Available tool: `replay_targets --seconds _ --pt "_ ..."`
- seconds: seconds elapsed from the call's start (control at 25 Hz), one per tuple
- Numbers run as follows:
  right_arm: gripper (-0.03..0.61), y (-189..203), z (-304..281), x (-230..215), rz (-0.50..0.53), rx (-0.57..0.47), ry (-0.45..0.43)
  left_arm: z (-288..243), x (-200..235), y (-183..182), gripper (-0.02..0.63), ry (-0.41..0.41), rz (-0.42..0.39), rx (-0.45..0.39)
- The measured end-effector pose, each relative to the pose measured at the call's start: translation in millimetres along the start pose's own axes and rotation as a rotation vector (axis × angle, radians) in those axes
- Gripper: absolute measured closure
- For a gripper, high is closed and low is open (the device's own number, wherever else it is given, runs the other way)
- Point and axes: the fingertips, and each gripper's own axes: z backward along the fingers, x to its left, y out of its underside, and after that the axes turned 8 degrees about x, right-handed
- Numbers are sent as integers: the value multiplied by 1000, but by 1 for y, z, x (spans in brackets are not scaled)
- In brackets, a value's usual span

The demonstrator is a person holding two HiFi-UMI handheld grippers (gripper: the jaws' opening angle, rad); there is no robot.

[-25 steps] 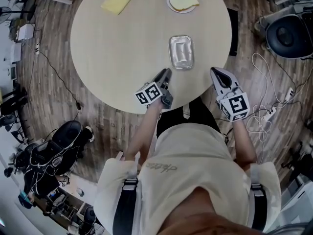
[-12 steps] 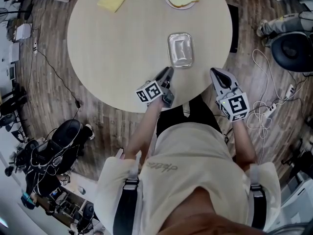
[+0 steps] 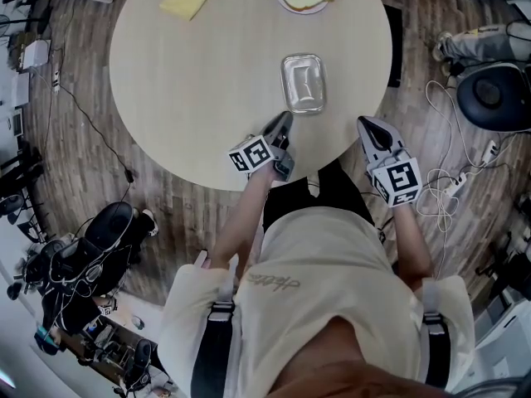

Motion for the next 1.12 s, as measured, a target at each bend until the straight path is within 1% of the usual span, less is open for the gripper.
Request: replay_targets --seconds 0.16,0.28,0.4,0.64,0.84,0.96,1.12 --pt "572 7 2 -1 -8 4 4 -1 1 4 586 -5 -12 -2" --pt "572 9 4 -1 -17 6 7 -1 2 6 589 7 0 -4" --pt "572 11 3 0 -17 6 6 -1 -8 4 594 46 2 -17" --pt "572 9 6 -1 -20 -6 7 0 -39 -1 595 118 -36 -33" --pt "571 6 5 3 -22 -25 5 3 -67 -2 595 197 -86 -9" --pt "572 3 8 3 -22 -42 6 2 -83 0 595 224 -117 -1" --pt "572 -6 12 -3 -25 -77 14 -1 -108 -3 595 243 -190 2"
